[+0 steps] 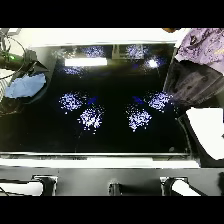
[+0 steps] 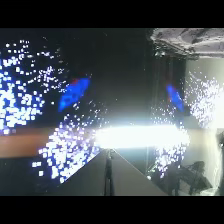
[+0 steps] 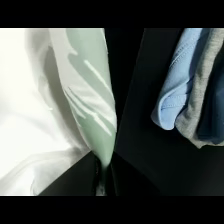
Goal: Fold the clothes and pants, and hang the long-sleeved shirts on hangers.
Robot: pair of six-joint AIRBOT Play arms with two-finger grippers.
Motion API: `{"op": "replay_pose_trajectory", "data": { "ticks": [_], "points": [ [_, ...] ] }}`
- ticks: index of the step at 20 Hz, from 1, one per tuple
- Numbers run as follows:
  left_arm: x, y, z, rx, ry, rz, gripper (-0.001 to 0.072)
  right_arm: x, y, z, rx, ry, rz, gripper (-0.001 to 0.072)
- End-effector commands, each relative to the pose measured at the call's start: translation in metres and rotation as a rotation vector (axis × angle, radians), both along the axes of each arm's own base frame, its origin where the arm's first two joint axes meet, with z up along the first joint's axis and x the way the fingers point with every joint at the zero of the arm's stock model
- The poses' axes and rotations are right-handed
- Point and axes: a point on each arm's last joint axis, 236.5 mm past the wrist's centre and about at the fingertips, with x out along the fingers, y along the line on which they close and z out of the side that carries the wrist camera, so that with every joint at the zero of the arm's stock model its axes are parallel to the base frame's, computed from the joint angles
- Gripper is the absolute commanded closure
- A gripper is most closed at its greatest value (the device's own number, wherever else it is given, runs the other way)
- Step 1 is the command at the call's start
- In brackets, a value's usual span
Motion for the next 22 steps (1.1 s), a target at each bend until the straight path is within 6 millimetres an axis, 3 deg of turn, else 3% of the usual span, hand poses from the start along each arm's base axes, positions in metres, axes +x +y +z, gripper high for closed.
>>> {"op": "replay_pose_trajectory", "data": {
  "ticks": [1,2,4,7,9,11,12,13,15,17,18,20,22],
  "points": [
    [0.000,0.000,0.001,0.000,-0.001,0.000,0.0691,-0.006,0.004,-0.001,0.014,0.023,-0.011,0.0681],
    [0.000,0.000,0.001,0.000,-0.001,0.001,0.0691,-0.007,0.005,-0.001,0.016,0.027,-0.013,0.0631],
    [0.000,0.000,0.001,0.000,-0.001,0.000,0.0691,-0.009,0.004,0.000,0.014,0.037,-0.012,0.0416],
    [0.000,0.000,0.001,0.000,-0.001,0.000,0.0691,-0.005,-0.001,0.009,0.001,0.025,0.003,0.0377],
    [0.000,0.000,0.000,0.000,-0.001,0.001,0.0691,0.027,-0.011,0.028,-0.022,-0.095,0.055,0.0377],
    [0.000,0.000,0.001,0.001,-0.002,0.001,0.0691,0.083,-0.014,0.053,-0.021,-0.313,0.159,0.0383],
    [0.000,0.000,0.001,0.001,-0.004,0.001,0.0691,0.115,-0.008,0.068,-0.007,-0.431,0.224,0.0416],
    [-0.001,0.000,0.003,0.003,-0.007,0.001,0.0691,0.147,0.005,0.083,0.011,-0.538,0.304,0.0495],
    [-0.004,0.003,0.008,0.024,-0.026,-0.001,0.0691,0.198,0.048,0.103,0.049,-0.646,0.493,0.0532],
    [-0.008,0.011,0.014,0.083,-0.050,0.009,0.0691,0.234,0.112,0.110,0.102,-0.680,0.708,0.0609],
    [-0.011,0.015,0.018,0.119,-0.062,0.018,0.0691,0.246,0.149,0.112,0.130,-0.678,0.817,0.0671],
    [-0.019,0.021,0.027,0.204,-0.093,0.023,0.0691,0.258,0.220,0.113,0.188,-0.677,0.992,0.0685],
    [-0.029,0.024,0.031,0.294,-0.117,0.010,0.0691,0.257,0.285,0.116,0.245,-0.675,1.142,0.0685]
  ]
}}
